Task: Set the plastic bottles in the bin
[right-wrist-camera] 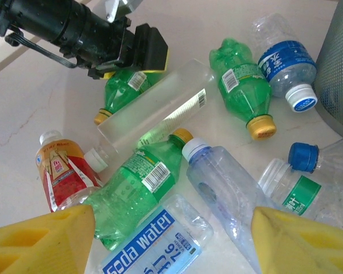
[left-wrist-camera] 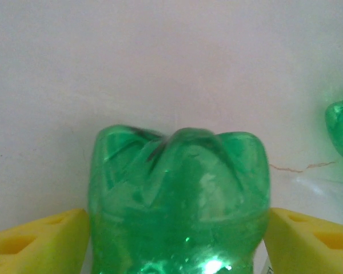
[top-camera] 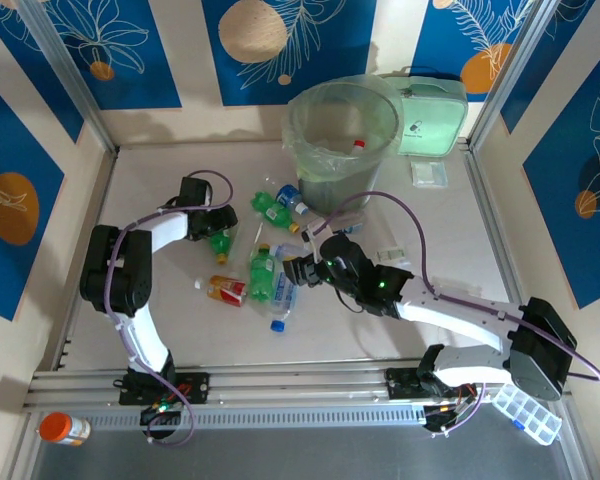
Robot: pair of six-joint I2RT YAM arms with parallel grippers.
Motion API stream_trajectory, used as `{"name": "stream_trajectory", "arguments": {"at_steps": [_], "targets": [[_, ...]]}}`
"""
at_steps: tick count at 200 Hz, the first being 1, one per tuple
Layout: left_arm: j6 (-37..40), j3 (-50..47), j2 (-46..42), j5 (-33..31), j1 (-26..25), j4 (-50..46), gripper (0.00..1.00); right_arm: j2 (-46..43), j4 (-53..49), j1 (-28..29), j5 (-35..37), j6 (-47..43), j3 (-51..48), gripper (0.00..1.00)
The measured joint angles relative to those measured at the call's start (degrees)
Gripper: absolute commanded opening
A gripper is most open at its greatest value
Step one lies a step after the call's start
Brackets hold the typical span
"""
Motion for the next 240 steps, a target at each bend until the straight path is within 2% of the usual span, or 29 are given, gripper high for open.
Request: {"name": "stream_trajectory", "arguments": {"at_steps": [39,106,137,161,211,240], "targets": [[0.3,0.0,0.0,0.1,0.0,0.2,0.59,1.2,-0.1,0.2,-0.2,0.0,0.0,0.73],[1.3,0.1,-1.7,-3.4,0.0,-2.0,0.38,1.2,-0.1,0.3,-0.4,0.0,0.3,0.73],[1.0,-3.1,-11.5,-5.0,0.0,-2.9,0.32,1.1,-0.1,0.8,-0.4,0.0,0.3,0.73],[0.0,-4.6,-22.4,-5.4,-1.1,-2.5,0.32,0.4,0.0,1.0,0.1,0.0,0.3,0.73],[-1.4,-10.7,-41.0,-3.2,-11.1,2.6,0.35,-1.7,1.9,1.0,0.1,0.0,-0.3,0.74],[-4.5,-17.3,-46.3,1.6,-13.1,8.9,0.35,-4.9,6.0,1.0,-2.4,-0.3,-3.5,0.78]]}}
